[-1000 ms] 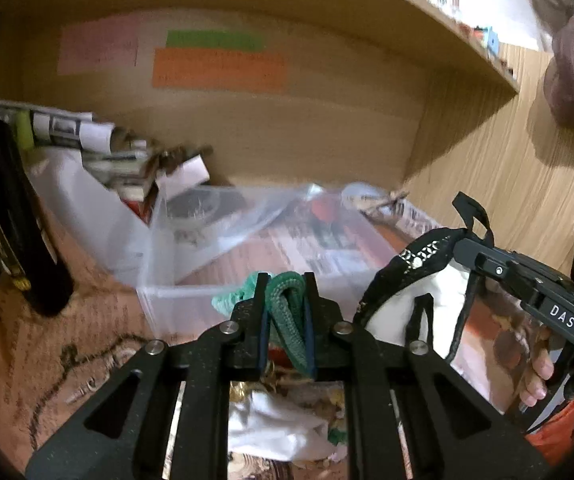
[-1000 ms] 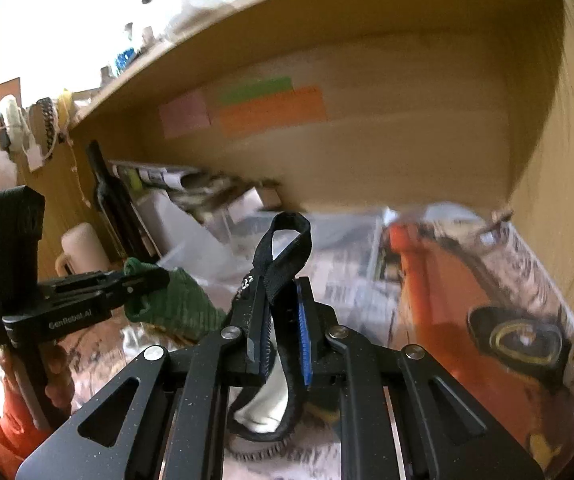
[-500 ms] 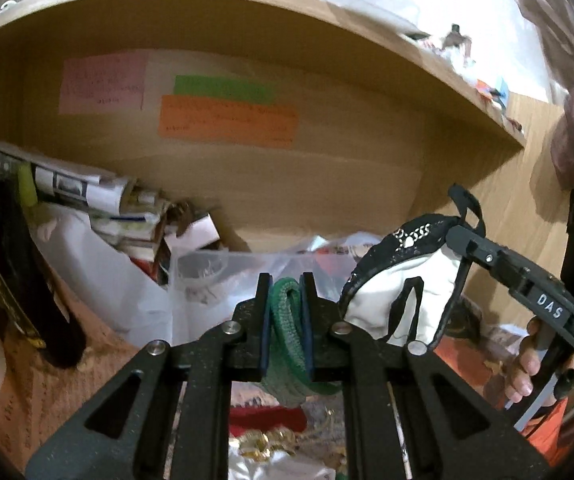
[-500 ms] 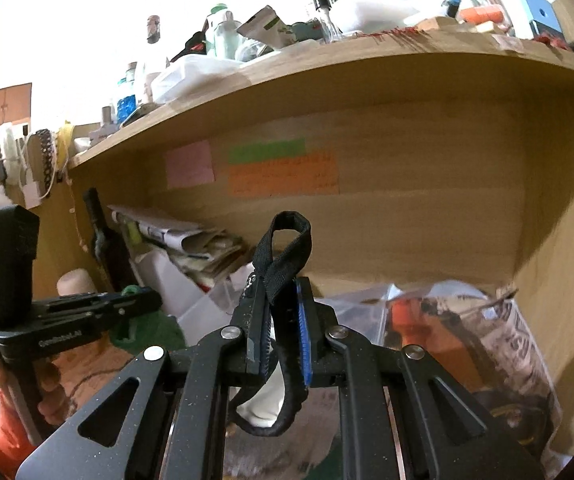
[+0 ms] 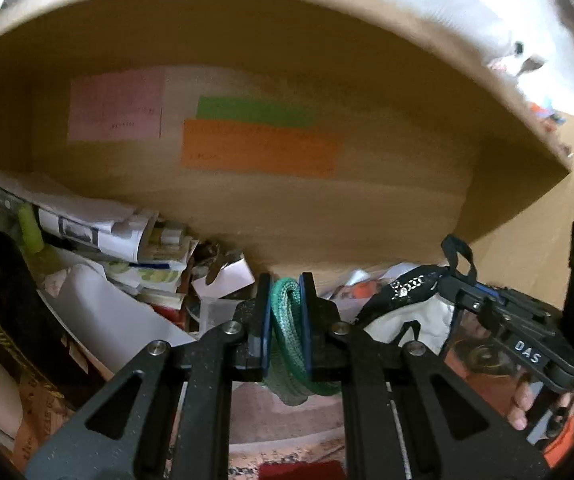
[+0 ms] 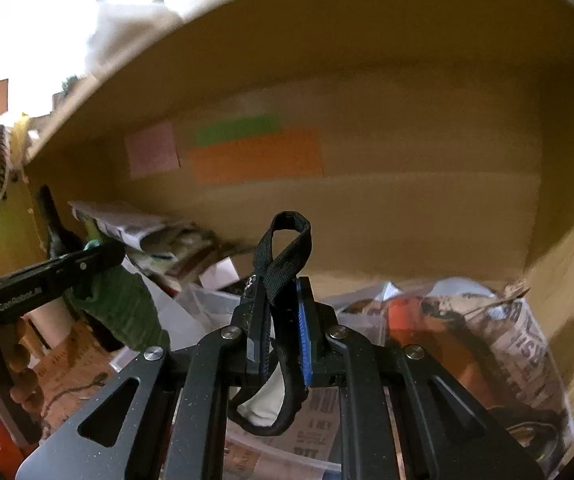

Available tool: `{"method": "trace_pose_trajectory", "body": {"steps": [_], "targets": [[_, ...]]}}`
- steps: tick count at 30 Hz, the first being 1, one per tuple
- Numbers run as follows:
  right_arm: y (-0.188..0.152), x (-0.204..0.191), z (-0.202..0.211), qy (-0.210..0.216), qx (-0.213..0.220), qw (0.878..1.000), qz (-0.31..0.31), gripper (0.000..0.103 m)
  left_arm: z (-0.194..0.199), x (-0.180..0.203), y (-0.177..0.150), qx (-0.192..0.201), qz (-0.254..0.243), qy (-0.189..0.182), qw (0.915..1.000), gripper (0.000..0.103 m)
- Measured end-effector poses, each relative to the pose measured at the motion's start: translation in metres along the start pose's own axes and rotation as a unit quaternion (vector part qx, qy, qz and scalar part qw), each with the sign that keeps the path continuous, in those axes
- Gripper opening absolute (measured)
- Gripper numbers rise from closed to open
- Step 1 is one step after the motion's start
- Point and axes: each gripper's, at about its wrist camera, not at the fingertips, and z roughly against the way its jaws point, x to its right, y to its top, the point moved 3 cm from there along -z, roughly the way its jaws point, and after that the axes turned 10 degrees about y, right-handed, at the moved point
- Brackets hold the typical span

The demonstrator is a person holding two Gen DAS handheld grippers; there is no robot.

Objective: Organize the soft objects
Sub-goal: 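Carry the green pouch and eye mask into the clear box and release both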

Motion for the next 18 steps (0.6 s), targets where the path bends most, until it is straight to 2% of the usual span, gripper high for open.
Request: {"method": "trace_pose_trajectory", "body": {"steps": [7,11,18], "targets": [[-0.017,0.011,-0.031,0.003,-0.053,0.998,-0.015,0.011,-0.051,0.005,-0.027,-0.071,-0.017,0.004,0.9973,0.012],[-0.028,0.015,-0.048,0.006,-0.091,0.996,-0.014,0.011,-0.067,0.006,-0.039,-0.103,-0.017,0.001,0.9946,0.012],[-0.046,0.021,-0.068,0.008,-0.149,0.989,-0.014,0.011,-0.077,0.009,-0.056,-0.134,-0.037,0.015,0.9901,0.012]]}}
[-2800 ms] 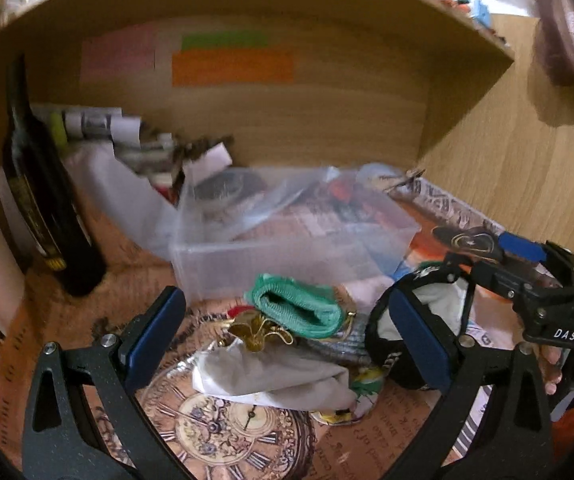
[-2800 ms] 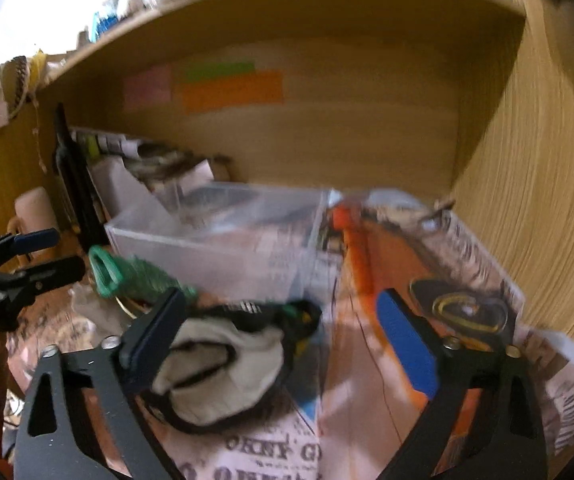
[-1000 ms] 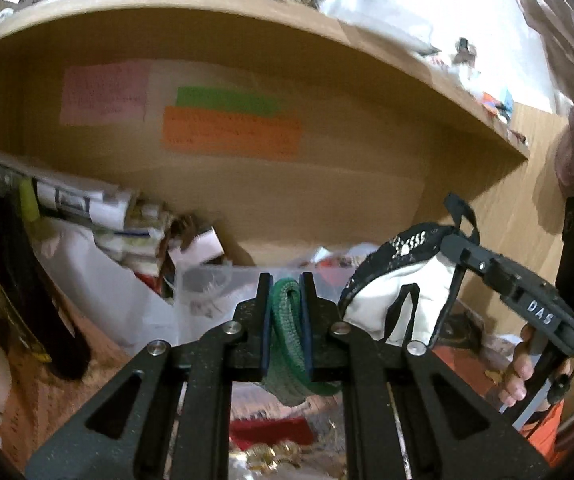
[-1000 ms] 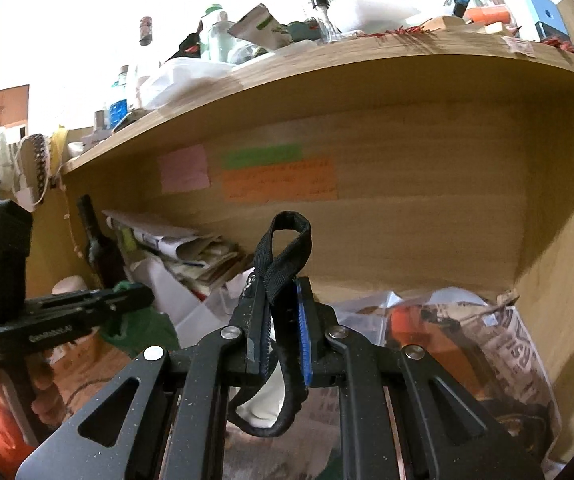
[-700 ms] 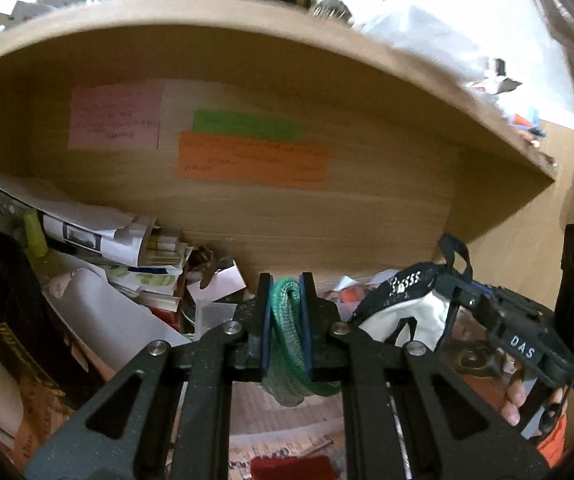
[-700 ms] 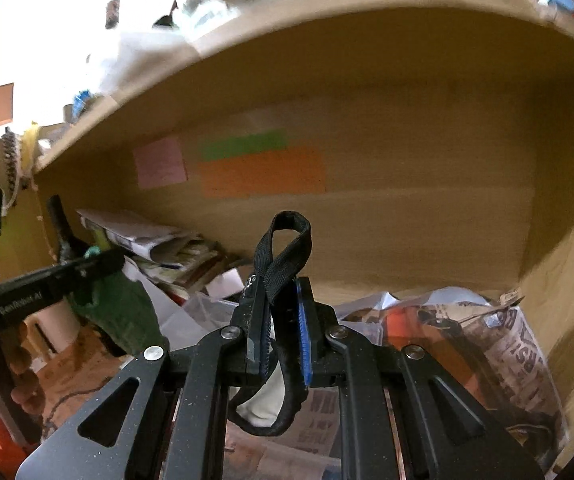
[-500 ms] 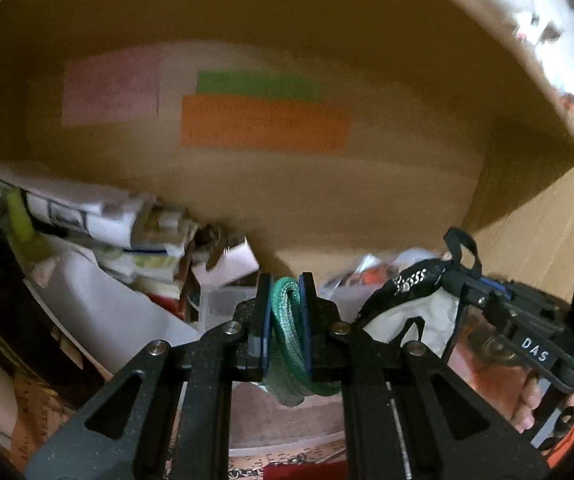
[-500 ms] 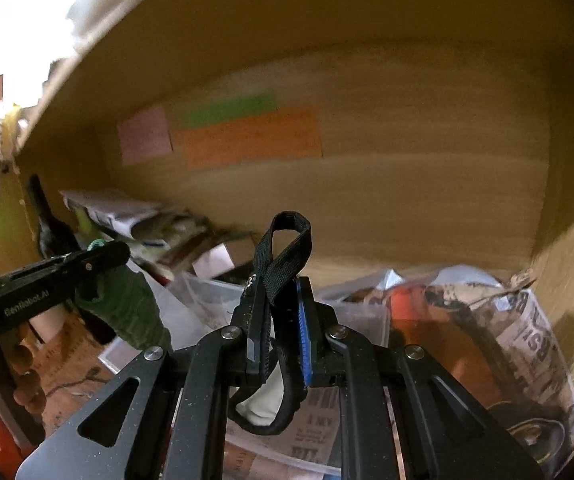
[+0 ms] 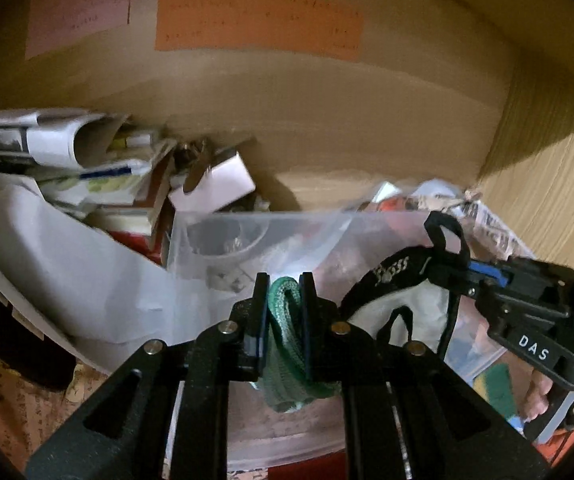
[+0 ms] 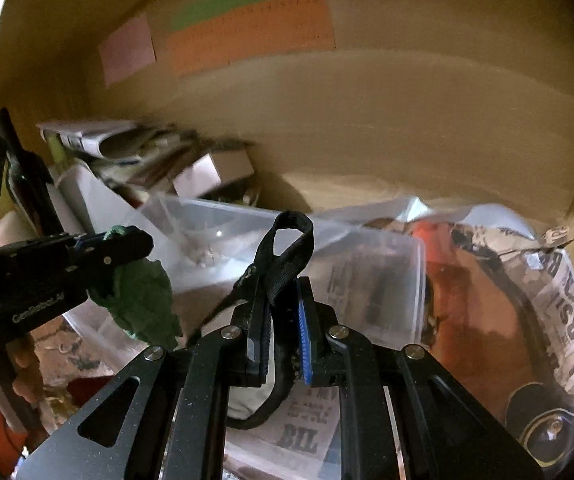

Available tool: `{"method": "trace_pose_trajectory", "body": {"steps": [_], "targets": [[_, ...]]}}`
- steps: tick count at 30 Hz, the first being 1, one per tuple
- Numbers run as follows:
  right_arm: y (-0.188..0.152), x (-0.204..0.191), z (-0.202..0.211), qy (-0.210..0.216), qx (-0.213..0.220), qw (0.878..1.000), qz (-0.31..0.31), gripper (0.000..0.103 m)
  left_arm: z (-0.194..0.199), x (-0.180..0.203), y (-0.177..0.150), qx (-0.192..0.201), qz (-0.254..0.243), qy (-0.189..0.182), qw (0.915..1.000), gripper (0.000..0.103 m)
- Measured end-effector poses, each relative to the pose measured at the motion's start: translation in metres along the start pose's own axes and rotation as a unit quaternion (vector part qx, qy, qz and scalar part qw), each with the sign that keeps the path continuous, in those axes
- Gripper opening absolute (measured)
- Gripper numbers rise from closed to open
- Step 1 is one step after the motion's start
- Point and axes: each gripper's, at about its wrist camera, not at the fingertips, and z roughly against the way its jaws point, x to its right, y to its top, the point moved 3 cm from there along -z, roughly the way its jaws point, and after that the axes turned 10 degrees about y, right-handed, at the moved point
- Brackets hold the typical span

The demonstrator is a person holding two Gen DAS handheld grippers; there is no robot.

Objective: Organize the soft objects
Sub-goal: 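Carry the green pouch and eye mask into the clear box and release both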

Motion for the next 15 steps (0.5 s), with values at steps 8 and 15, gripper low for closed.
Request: {"method": "trace_pose_trajectory", "body": {"steps": [8,15], "targets": [[-0.007,0.004,-0.011,-0.014,-0.036,0.999,0.004,0.018,-0.007,-0.007,-0.008,-0.022,0.01,-0.003,0.9997,0.053],[-0.001,-0.002,0.004,-0.025,-0.01,1.0,0.009,0.058,0.017,-0.016,-0.006,0.0,0.016,-0.006,0.9999,0.07]]}}
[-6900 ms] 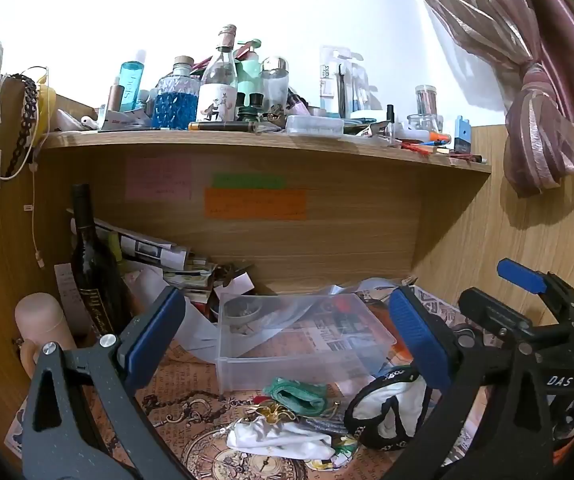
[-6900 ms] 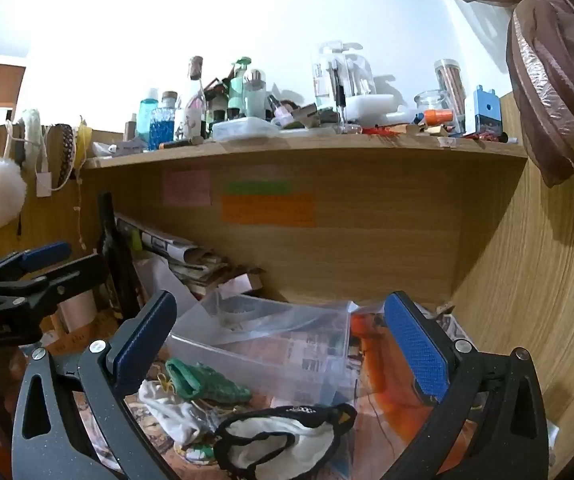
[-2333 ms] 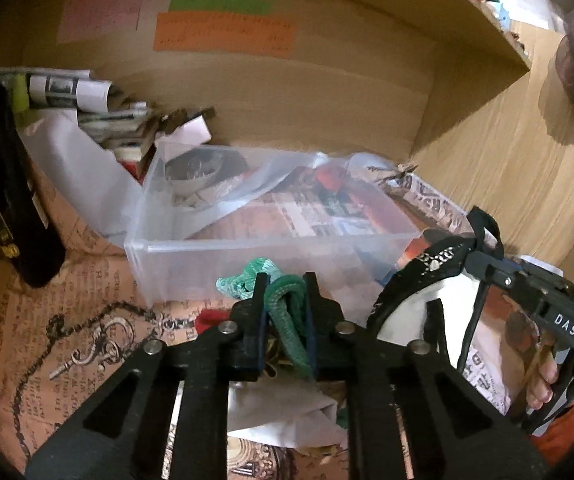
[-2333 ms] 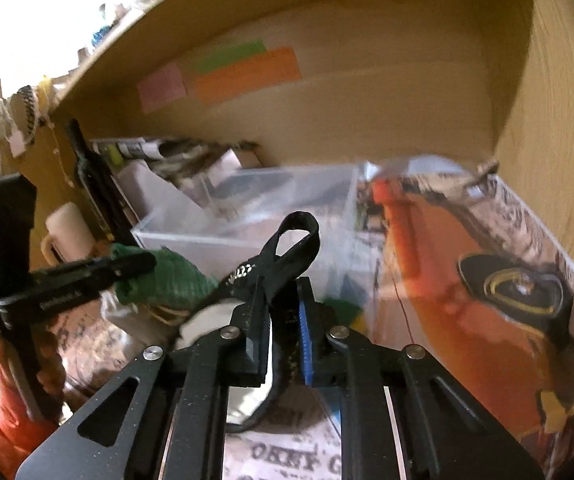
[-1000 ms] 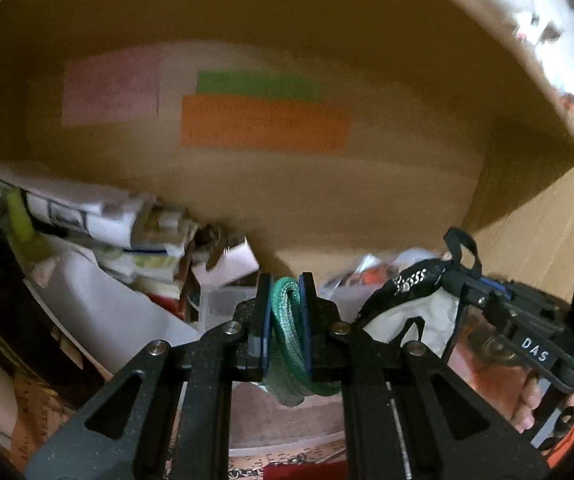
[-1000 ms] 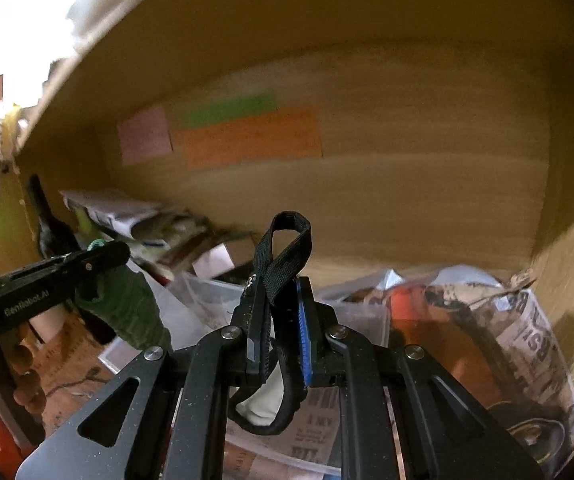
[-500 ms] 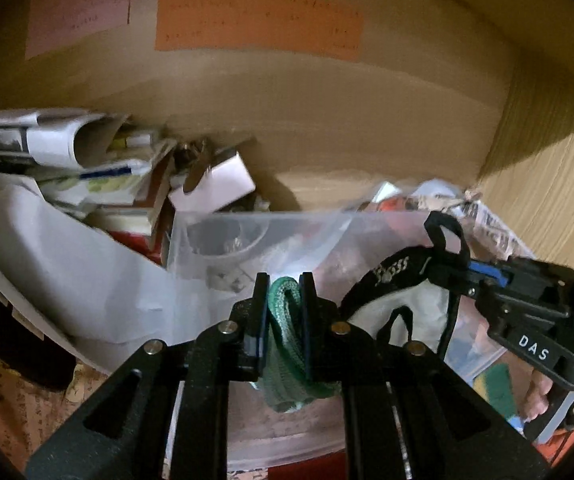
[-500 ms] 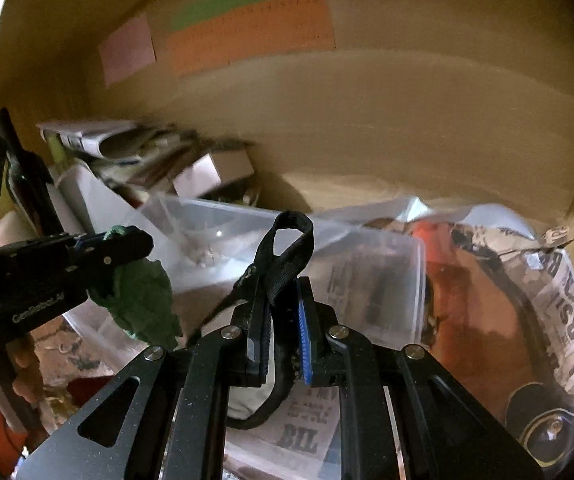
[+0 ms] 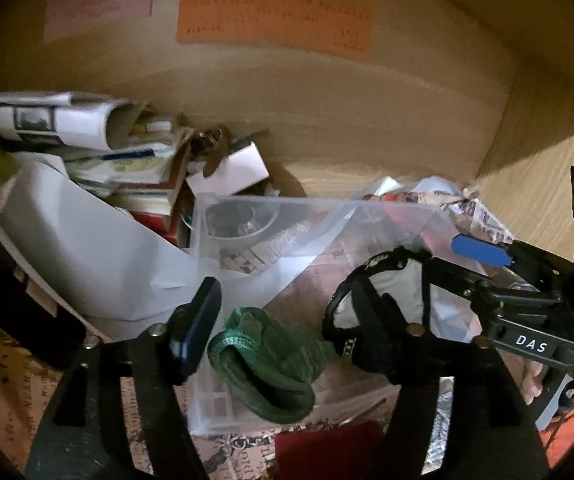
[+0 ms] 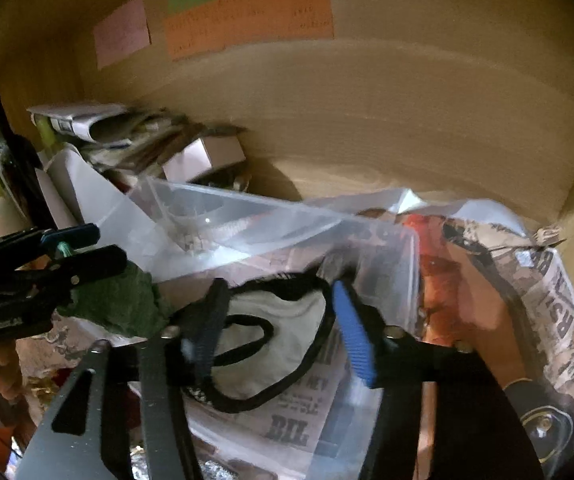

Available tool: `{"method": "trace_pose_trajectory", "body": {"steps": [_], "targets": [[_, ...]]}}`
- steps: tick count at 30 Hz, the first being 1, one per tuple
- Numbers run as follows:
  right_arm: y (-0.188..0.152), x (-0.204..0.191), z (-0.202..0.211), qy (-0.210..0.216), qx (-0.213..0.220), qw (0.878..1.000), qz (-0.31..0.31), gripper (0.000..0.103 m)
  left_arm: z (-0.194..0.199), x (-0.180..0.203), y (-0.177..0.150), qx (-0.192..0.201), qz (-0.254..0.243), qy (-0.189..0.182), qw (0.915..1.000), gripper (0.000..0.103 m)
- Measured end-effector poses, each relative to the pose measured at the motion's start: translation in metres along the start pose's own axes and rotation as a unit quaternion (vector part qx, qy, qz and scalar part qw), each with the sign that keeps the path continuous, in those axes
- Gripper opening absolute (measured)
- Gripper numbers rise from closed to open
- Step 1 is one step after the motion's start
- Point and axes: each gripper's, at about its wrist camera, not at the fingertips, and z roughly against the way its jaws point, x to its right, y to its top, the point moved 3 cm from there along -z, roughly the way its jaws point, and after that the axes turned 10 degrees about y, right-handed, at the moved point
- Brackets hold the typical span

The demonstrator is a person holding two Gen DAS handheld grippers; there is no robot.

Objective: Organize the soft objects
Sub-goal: 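Carry the green pouch and eye mask into the clear box and release both, then grasp the green-yellow sponge with right tool while left tool grasps the red pouch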

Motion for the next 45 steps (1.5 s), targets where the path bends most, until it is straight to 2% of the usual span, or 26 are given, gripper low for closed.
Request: {"method": "trace_pose_trajectory", "body": {"steps": [2,4,7,9,13,17,22,29,35,39,41,43,45], "targets": [[0.003,-0.004,0.01,-0.005,0.015,1.0,0.005,0.067,0.011,-0.003,0.002,0.011,-0.001,-0.001,0.9999,0.072],[0.005,-0.009,0.024,-0.014,0.034,0.999,0.014,0.076,0.023,-0.005,0.002,0.021,-0.002,-0.002,0.9998,0.079],[0.008,-0.015,0.041,-0.017,0.055,0.998,0.026,0.079,0.039,-0.008,0.002,0.036,-0.001,-0.004,0.9993,0.089],[0.008,-0.019,0.054,-0.015,0.069,0.997,0.029,0.083,0.052,-0.009,0.001,0.048,-0.001,-0.005,0.9988,0.092],[0.0,-0.024,0.074,-0.01,0.086,0.996,0.032,0.084,0.072,-0.009,-0.007,0.066,-0.012,-0.003,0.9978,0.1],[-0.014,-0.027,0.085,-0.014,0.093,0.995,0.032,0.085,0.08,-0.008,-0.022,0.064,-0.023,-0.005,0.9977,0.101],[-0.039,-0.02,0.086,-0.022,0.084,0.996,0.023,0.088,0.076,-0.005,-0.043,0.041,-0.03,-0.011,0.9987,0.101],[-0.073,0.001,0.07,-0.039,0.031,0.999,-0.009,0.088,0.06,0.003,-0.077,-0.011,-0.033,-0.033,0.9988,0.101],[-0.102,0.015,0.052,-0.024,-0.022,0.998,-0.057,0.088,0.043,0.006,-0.098,-0.045,-0.029,-0.046,0.9975,0.101],[-0.111,0.013,0.048,-0.014,-0.043,0.998,-0.052,0.087,0.035,0.003,-0.106,-0.051,-0.018,-0.042,0.9976,0.101],[-0.114,0.011,0.048,-0.013,-0.045,0.998,-0.049,0.077,0.03,0.001,-0.107,-0.058,-0.006,-0.052,0.9969,0.099],[-0.115,0.01,0.047,-0.007,-0.05,0.998,-0.046,0.059,0.029,-0.001,-0.107,-0.067,0.009,-0.07,0.9953,0.084],[-0.117,0.01,0.046,-0.004,-0.051,0.998,-0.046,0.057,0.027,-0.001,-0.107,-0.072,0.016,-0.077,0.9943,0.077]]}}
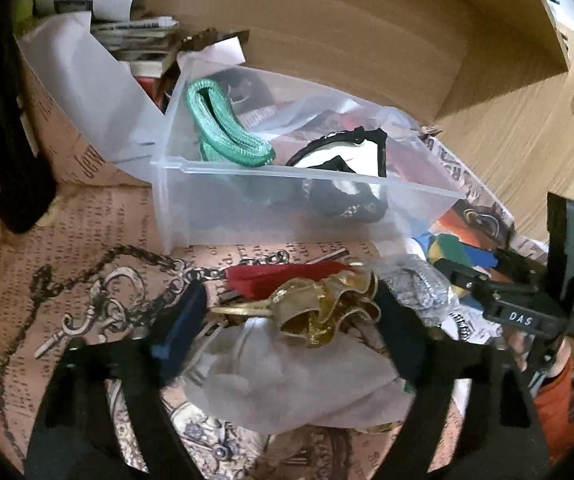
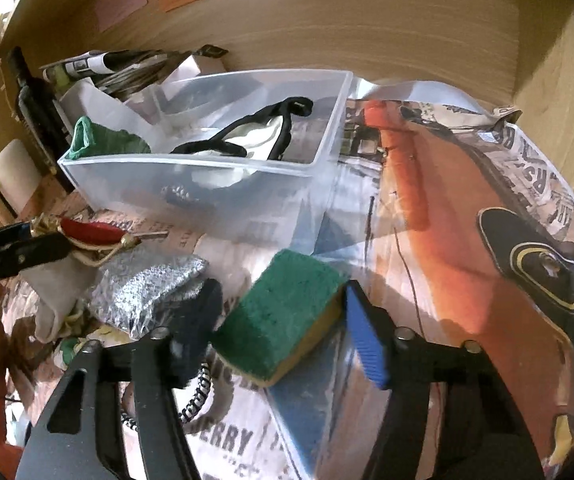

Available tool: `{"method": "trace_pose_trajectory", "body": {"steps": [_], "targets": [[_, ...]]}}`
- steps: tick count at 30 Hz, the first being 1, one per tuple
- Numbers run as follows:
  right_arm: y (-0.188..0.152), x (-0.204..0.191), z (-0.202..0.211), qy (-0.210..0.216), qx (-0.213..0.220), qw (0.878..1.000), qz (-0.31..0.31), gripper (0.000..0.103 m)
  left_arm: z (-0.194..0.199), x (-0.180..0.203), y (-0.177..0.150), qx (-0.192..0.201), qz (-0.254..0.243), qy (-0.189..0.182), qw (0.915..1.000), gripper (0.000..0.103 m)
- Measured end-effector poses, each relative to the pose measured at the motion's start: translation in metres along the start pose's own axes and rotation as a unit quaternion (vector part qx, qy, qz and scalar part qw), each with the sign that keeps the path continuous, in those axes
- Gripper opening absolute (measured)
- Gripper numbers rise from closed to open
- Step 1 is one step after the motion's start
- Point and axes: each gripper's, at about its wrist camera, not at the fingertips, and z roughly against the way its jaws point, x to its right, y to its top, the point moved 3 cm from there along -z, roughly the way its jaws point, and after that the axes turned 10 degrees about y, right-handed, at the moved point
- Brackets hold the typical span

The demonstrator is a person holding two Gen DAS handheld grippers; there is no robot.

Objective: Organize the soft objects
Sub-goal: 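Grasp the green-yellow sponge with right tool while left tool grasps the red pouch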

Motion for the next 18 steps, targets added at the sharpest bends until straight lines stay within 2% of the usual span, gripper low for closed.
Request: {"method": "trace_pose_trajectory", "body": {"steps": [2,4,6,11,12,18], "targets": [[0.0,0.0,0.001,0.002,0.004,1.0,0.001,0.052,0.0,0.0,0.001,0.005,0.004,0.001,1.0,0.074],[0.0,-0.001,0.003,0.001,0.008,1.0,0.001,0.044,0.001,0.001,0.002,0.01,0.001,0.004,0.9999,0.064],[-0.001,-0.003,0.005,0.001,0.013,1.0,0.002,0.044,0.002,0.002,0.004,0.016,-0.001,0.007,0.9998,0.059],[0.002,-0.007,0.013,-0.006,0.029,1.0,0.009,0.042,0.005,0.004,0.007,0.019,-0.002,-0.001,0.9998,0.031],[0.002,-0.01,0.016,-0.007,0.033,0.999,0.013,0.041,0.006,0.004,0.007,0.018,-0.001,-0.004,0.9998,0.028],[0.011,-0.019,0.034,-0.005,0.062,0.998,0.026,0.041,0.025,0.008,0.011,0.043,-0.009,0.002,0.999,0.023]]}}
